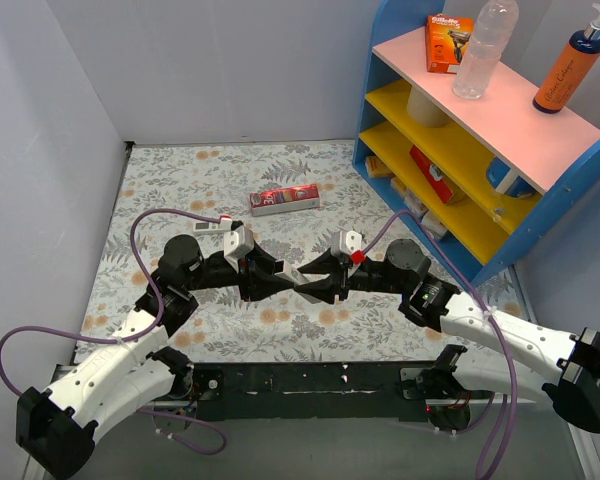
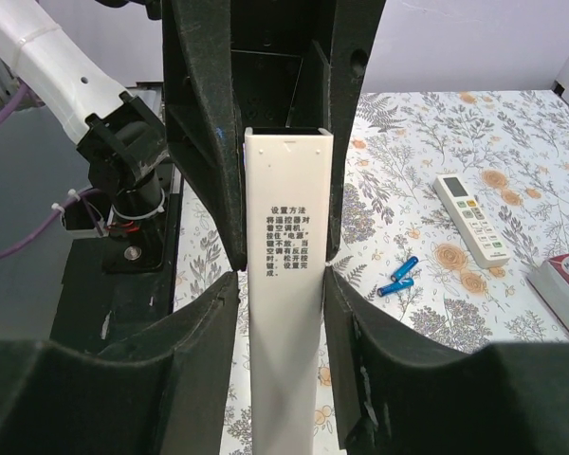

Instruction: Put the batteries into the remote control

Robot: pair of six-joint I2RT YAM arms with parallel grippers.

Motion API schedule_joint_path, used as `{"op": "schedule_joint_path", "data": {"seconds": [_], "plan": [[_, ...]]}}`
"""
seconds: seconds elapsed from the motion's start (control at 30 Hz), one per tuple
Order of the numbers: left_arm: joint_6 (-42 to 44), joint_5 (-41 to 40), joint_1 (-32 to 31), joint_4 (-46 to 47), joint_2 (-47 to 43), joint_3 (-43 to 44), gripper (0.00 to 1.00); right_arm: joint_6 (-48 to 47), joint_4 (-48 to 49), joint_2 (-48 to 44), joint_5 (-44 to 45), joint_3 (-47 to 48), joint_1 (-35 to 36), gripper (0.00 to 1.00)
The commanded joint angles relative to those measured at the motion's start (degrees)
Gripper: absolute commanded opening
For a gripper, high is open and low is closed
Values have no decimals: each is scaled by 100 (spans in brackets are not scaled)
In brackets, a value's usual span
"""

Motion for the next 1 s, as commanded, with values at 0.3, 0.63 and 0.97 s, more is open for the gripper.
{"op": "schedule_joint_path", "data": {"seconds": [0.3,0.63,0.97], "plan": [[250,19,21,-99,-166,-38,0,119,68,0,-194,415,-124,50],[276,54,21,-82,-227,-73,0,286,94,88,-291,442,-168,44],[153,-7,12,103,-307,-135,0,356,24,238,-537,442,-177,41]]}}
